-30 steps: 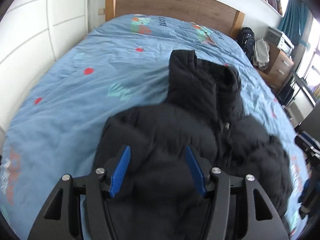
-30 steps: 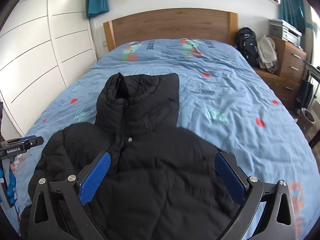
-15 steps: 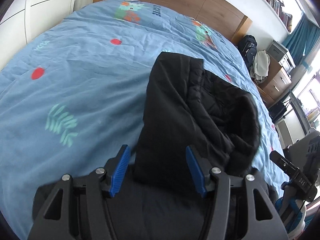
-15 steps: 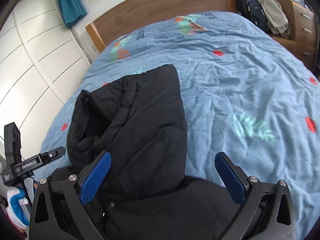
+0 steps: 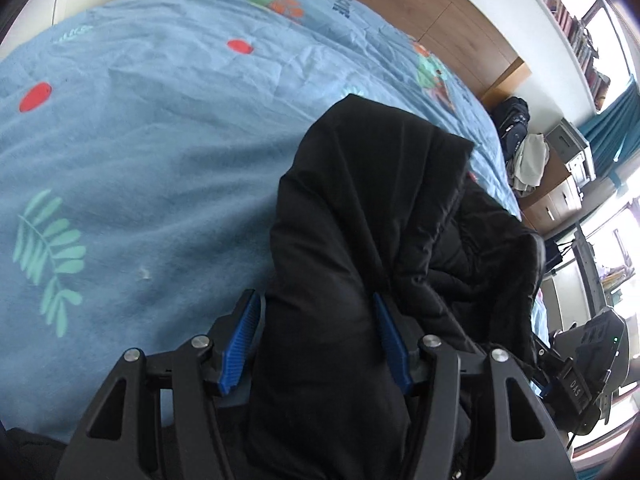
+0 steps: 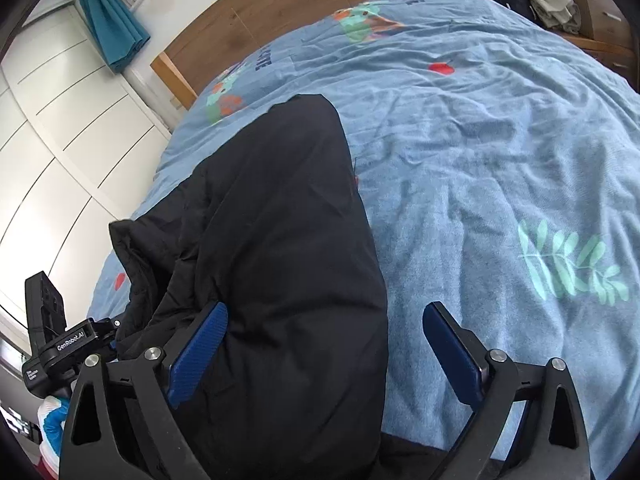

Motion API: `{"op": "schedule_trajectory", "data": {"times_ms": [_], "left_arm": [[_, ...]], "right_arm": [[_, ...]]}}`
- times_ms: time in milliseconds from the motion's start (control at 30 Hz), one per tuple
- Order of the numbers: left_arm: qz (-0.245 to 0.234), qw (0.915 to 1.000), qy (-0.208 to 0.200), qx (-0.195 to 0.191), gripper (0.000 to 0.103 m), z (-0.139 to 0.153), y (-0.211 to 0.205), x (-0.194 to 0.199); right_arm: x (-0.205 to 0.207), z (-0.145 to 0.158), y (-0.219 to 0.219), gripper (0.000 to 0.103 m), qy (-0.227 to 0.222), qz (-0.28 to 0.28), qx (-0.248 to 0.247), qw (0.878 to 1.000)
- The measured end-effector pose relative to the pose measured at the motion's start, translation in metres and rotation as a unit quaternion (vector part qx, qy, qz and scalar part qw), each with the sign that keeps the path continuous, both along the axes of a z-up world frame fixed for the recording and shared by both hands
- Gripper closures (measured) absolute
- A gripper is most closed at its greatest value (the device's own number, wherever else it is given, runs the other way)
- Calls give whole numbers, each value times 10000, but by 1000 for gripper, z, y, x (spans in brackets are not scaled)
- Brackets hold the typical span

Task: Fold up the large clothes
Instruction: 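Grasp the jacket collar with both grippers, then lift the held collar and fold it over toward the hem with both grippers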

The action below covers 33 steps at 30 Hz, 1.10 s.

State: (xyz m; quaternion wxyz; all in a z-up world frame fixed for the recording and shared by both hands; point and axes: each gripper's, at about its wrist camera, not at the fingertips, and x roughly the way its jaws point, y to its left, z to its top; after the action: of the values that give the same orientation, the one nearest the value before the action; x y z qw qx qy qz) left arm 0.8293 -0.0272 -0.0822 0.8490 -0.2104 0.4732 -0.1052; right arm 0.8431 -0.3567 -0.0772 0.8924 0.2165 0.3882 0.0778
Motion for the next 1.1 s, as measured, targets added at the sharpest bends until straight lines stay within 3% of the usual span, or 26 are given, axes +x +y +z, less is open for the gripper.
{"op": "schedule_trajectory", "data": {"times_ms": [133,367,433,567,667,800,967,1100], "left_arm": [[-6,9994,241,251,51,-18,-8,9],[-335,9931,338,1070,87,-20,-36,14],[-431,9917,254,1184,91,-12,-40,10],[-537,9919,58,1146,94,10,-36,-5],[-621,9940,-170,884,94,29,-29,-24],[-807,9924,-648,661,94,59,-16,-70],[-990,9876,-1120,483,94,79,0,-135],[-1145,9850,-1232,387,94,73,11,-183]], "right_arm": [[11,-12,-6,21,136,-130,162,9997],[15,-10,10,75,179,64,-223,9996],[11,2,16,83,43,136,-319,9994],[-7,38,32,88,-307,491,-494,9971],[-30,62,41,89,-527,806,-601,9935],[-73,83,37,89,-801,1009,-534,9902],[-130,92,27,89,-1075,1098,-293,9877],[-183,81,25,89,-1215,1176,-169,9855]]}}
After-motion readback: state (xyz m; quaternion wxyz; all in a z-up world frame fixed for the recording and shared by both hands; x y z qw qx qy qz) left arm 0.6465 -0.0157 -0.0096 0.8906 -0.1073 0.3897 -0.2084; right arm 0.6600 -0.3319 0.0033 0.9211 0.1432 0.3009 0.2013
